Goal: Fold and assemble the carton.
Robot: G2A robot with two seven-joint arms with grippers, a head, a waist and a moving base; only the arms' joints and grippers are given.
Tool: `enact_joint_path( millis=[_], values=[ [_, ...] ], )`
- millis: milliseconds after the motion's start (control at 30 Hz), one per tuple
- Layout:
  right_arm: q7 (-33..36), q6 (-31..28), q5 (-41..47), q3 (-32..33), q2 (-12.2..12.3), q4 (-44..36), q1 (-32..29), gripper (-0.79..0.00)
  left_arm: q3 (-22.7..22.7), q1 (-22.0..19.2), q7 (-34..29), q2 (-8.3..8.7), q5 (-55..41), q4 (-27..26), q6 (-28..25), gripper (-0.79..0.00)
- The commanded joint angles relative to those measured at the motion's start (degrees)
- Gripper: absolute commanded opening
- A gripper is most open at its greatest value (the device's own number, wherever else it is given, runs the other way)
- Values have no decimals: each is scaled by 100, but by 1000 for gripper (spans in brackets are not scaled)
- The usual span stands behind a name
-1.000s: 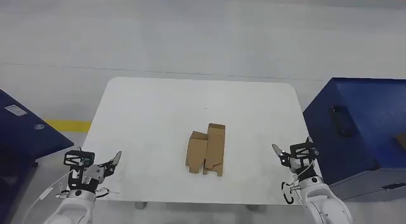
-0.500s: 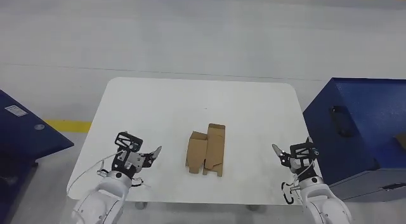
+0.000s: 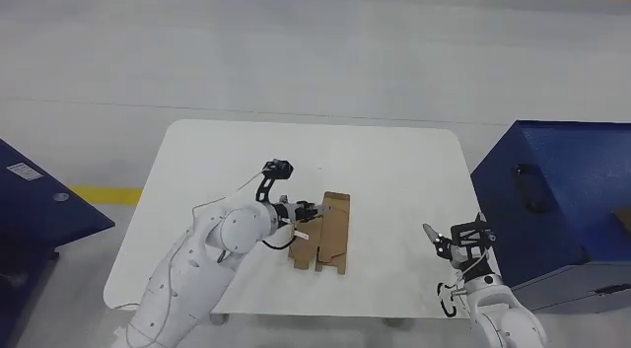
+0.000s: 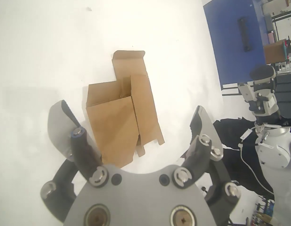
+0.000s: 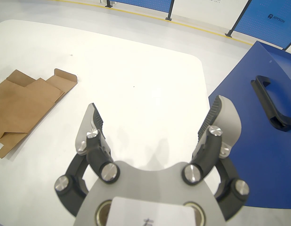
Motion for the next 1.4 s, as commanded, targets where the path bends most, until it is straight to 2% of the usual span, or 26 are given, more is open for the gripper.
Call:
enact_joint_path(
  millis=[0,67,300,600,700,833,967,1067,1100,1367],
  values=[
    [0,0,0,0,0,0,0,0,164,-269,-205,-85,-243,406,-22,0],
    [0,0,0,0,0,0,0,0,406,-538,-39,-144,268,627,146,0],
    [0,0,0,0,0,0,0,0,458,-533,15,-156,349,627,185,0],
    [0,0,0,0,0,0,0,0,-209,-655,-1299,-35,-891,1010,-522,0],
    [0,0,0,0,0,0,0,0,-239,-682,-1576,-36,-1173,1201,-688,0],
    [0,0,0,0,0,0,0,0,-52,-770,-1640,-112,-1337,1552,-720,-12],
    [0,0,0,0,0,0,0,0,189,-943,-1657,-216,-1405,1954,-779,-105],
    [0,0,0,0,0,0,0,0,290,-1074,-1551,-284,-1457,2265,-748,-65],
    [0,0,0,0,0,0,0,0,322,-1113,-1547,-306,-1482,2341,-761,-92],
    [0,0,0,0,0,0,0,0,523,-1324,-1437,-440,-1531,2870,-830,-126]
  ],
)
